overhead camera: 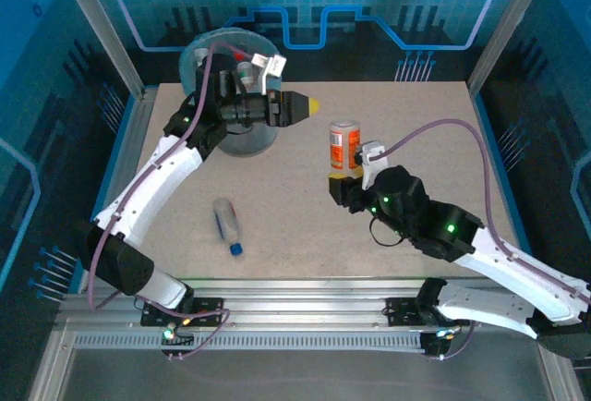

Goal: Put the plastic bottles in the bin

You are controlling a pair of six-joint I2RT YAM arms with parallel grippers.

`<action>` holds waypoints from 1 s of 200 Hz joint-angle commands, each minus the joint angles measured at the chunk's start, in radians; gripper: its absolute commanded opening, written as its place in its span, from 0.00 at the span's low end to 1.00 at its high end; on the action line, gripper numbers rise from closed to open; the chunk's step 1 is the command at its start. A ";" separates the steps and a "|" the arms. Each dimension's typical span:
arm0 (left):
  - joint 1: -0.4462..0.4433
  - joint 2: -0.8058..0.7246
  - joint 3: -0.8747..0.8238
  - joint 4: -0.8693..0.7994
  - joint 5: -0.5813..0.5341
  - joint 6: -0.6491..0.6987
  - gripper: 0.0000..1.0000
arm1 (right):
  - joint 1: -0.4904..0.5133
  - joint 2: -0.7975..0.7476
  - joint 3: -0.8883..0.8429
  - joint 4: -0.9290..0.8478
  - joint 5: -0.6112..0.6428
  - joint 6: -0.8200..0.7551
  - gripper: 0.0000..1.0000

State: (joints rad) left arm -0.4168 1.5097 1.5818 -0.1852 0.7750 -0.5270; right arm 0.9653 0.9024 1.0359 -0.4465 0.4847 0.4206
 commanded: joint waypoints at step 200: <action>-0.080 -0.031 -0.029 0.191 0.273 -0.042 0.77 | -0.031 0.071 0.138 0.121 -0.197 -0.100 0.37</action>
State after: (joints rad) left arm -0.4824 1.5097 1.5612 0.0109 0.9909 -0.6006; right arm 0.9497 0.9703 1.1324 -0.3763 0.3035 0.3202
